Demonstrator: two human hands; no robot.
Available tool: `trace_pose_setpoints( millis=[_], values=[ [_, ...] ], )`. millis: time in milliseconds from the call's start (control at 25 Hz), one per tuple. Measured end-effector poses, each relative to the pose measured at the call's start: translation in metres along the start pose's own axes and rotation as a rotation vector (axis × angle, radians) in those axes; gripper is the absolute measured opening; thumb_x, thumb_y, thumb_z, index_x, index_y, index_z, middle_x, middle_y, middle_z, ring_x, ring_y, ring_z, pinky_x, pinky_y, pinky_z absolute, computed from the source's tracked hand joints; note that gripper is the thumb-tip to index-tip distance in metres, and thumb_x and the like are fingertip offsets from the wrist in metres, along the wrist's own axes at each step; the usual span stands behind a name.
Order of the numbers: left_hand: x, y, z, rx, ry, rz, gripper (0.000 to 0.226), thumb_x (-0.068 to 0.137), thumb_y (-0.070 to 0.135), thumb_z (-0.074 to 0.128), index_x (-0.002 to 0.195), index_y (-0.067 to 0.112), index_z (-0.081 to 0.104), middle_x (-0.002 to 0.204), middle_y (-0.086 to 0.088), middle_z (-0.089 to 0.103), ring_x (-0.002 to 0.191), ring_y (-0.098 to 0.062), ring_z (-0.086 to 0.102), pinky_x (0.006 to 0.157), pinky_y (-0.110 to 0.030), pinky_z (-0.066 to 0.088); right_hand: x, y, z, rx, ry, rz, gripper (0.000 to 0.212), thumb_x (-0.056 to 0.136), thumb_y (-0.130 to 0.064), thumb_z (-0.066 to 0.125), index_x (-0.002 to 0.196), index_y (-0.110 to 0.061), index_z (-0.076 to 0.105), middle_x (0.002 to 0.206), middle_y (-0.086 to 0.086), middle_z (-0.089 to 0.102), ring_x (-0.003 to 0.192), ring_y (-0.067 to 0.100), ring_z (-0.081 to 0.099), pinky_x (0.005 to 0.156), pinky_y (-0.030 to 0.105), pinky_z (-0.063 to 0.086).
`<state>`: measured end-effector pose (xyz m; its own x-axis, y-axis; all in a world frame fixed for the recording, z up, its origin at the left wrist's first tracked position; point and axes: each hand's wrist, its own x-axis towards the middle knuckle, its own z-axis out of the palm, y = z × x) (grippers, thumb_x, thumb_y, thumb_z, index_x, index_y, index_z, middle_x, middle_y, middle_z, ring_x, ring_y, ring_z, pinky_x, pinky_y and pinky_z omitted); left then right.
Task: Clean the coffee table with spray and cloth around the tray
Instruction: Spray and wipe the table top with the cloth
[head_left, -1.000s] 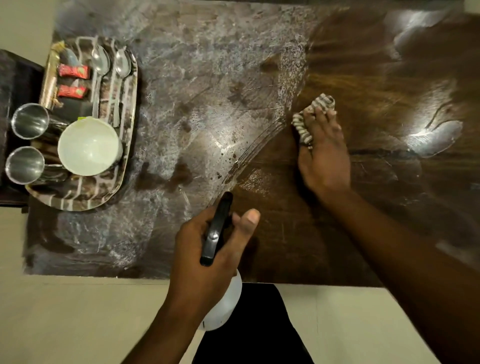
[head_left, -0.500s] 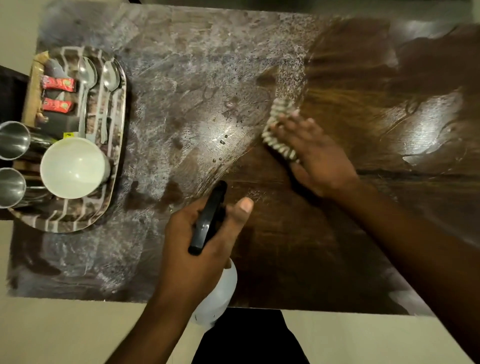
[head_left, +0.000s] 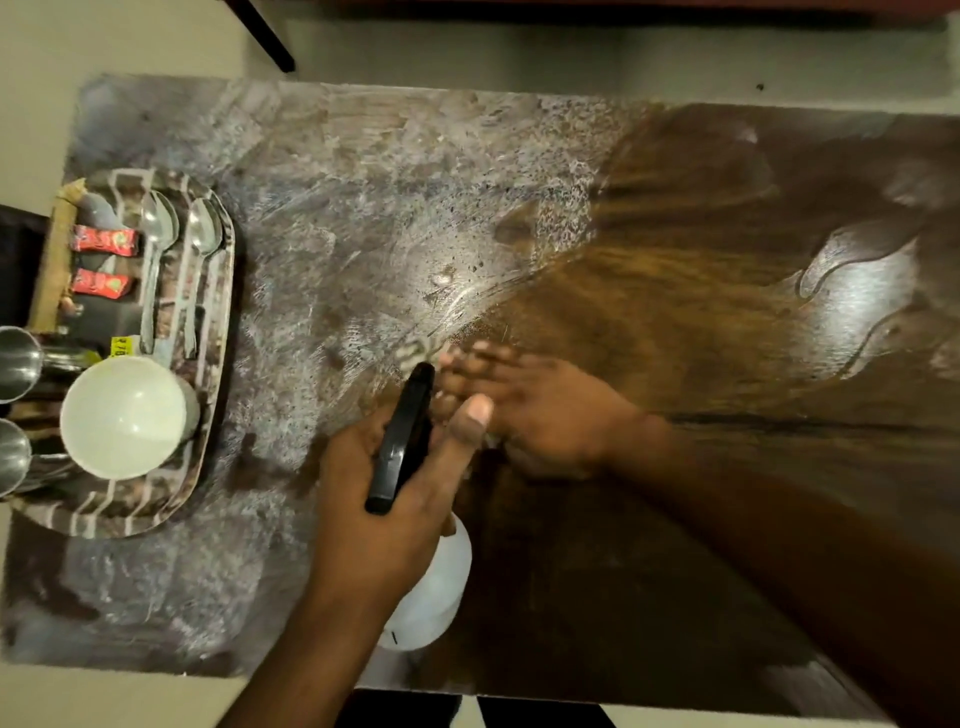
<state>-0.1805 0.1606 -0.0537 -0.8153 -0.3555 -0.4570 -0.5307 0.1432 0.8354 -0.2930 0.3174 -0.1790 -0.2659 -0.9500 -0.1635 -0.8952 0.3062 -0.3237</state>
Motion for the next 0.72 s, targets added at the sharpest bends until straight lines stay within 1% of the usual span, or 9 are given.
trace_pose_setpoints(
  millis=[80,160,240,320,360,440,520,600,720],
  values=[
    [0.009,0.003,0.003,-0.018,-0.035,-0.001,0.048,0.090,0.050,0.077,0.080,0.003,0.072,0.073,-0.031,0.069,0.041,-0.021,0.057,0.053,-0.029,0.056,-0.016,0.050,-0.020,0.014,0.092,0.347,0.079,0.090,-0.036,0.043,0.167,-0.026,0.031,0.175,0.007,0.029,0.164,0.029,0.021,0.134,0.050,0.015],
    [0.016,0.004,0.005,-0.040,-0.031,-0.004,0.047,0.089,0.052,0.076,0.084,0.005,0.074,0.083,-0.033,0.073,0.040,-0.018,0.056,0.053,-0.027,0.057,-0.024,0.084,-0.039,0.092,0.274,0.746,0.077,0.092,-0.033,0.039,0.168,-0.023,0.029,0.176,0.009,0.026,0.165,0.032,0.018,0.134,0.050,0.015],
    [0.024,0.004,0.006,-0.033,0.000,0.002,0.050,0.089,0.054,0.076,0.082,0.004,0.073,0.083,-0.031,0.072,0.039,-0.020,0.055,0.053,-0.027,0.055,0.001,0.079,-0.044,0.161,0.399,1.025,0.072,0.096,-0.033,0.039,0.167,-0.018,0.032,0.176,0.011,0.025,0.165,0.032,0.017,0.135,0.046,0.011],
    [0.030,0.004,0.007,-0.036,0.023,0.005,0.058,0.092,0.053,0.076,0.078,-0.002,0.067,0.077,-0.034,0.065,0.045,-0.038,0.053,0.050,-0.033,0.049,0.030,0.044,-0.038,0.185,0.359,0.990,0.069,0.101,-0.030,0.047,0.167,-0.018,0.032,0.176,0.011,0.024,0.164,0.032,0.016,0.135,0.045,0.009],
    [0.033,0.005,0.006,-0.049,0.030,0.004,0.061,0.092,0.052,0.076,0.074,-0.005,0.062,0.071,-0.035,0.059,0.046,-0.041,0.051,0.048,-0.034,0.046,0.042,0.024,-0.034,0.203,0.306,0.817,0.068,0.102,-0.027,0.053,0.166,-0.021,0.033,0.176,0.009,0.024,0.165,0.031,0.015,0.135,0.045,0.006],
    [0.040,0.007,0.005,-0.076,0.036,-0.004,0.059,0.092,0.050,0.077,0.065,0.000,0.058,0.057,-0.027,0.051,0.042,-0.033,0.050,0.047,-0.026,0.046,0.056,-0.004,-0.029,0.222,0.131,0.377,0.064,0.104,-0.031,0.056,0.165,-0.022,0.037,0.176,0.005,0.026,0.165,0.025,0.015,0.135,0.040,0.003],
    [0.047,0.010,0.002,-0.087,0.019,0.013,0.053,0.092,0.049,0.076,0.063,0.007,0.061,0.054,-0.021,0.052,0.040,-0.028,0.051,0.047,-0.023,0.048,0.056,0.011,-0.029,0.082,0.036,0.047,0.063,0.102,-0.037,0.051,0.162,-0.020,0.041,0.173,0.007,0.034,0.163,0.024,0.022,0.135,0.041,0.010],
    [0.055,0.012,-0.002,-0.095,-0.007,0.042,0.051,0.093,0.046,0.076,0.071,0.002,0.065,0.062,-0.027,0.059,0.045,-0.038,0.053,0.047,-0.022,0.049,0.048,0.055,-0.041,-0.039,0.004,0.116,0.072,0.097,-0.043,0.038,0.167,-0.026,0.030,0.176,0.006,0.027,0.164,0.026,0.021,0.134,0.048,0.015],
    [0.065,0.013,-0.009,-0.110,-0.011,0.073,0.042,0.095,0.036,0.077,0.075,0.001,0.066,0.053,-0.023,0.052,0.045,-0.039,0.053,0.047,-0.020,0.049,0.015,0.129,-0.063,0.035,0.134,0.696,0.076,0.095,-0.039,0.037,0.169,-0.029,0.021,0.178,0.006,0.018,0.165,0.031,0.015,0.134,0.052,0.016]
  ],
)
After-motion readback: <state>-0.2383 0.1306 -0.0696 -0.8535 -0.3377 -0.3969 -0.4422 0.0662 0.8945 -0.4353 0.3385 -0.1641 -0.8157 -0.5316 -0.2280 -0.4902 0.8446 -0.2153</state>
